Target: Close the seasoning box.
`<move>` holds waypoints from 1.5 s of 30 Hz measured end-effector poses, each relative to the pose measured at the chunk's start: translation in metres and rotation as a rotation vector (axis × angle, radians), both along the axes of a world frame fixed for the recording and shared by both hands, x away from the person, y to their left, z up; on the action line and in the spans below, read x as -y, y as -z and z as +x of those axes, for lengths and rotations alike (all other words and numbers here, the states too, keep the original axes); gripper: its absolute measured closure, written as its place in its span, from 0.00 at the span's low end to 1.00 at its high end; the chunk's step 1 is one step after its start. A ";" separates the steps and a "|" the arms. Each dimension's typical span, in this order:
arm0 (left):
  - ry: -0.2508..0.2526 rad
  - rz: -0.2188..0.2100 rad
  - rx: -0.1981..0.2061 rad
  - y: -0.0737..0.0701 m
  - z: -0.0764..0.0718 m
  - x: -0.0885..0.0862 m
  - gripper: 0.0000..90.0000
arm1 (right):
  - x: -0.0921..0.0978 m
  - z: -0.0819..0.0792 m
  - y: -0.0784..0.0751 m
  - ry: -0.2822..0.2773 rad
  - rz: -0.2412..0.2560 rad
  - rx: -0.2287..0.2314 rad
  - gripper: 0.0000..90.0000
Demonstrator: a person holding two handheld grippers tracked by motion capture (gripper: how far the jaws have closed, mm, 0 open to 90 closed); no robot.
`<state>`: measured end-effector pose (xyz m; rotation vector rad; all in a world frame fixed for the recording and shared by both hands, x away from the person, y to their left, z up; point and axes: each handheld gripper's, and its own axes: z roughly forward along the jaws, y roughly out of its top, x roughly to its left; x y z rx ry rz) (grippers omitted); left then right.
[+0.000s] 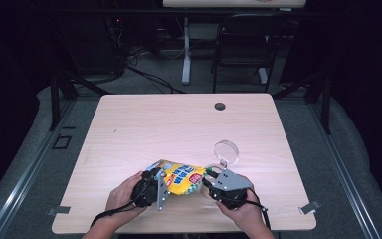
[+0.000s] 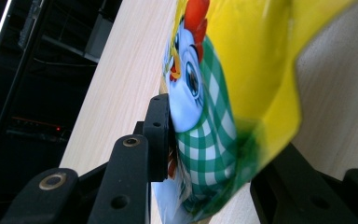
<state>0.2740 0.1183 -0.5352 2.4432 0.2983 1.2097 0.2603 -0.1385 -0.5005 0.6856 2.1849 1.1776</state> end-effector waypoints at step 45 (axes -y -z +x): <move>0.020 0.158 0.115 -0.008 0.001 0.015 0.75 | 0.003 -0.006 0.003 0.022 -0.089 0.032 0.94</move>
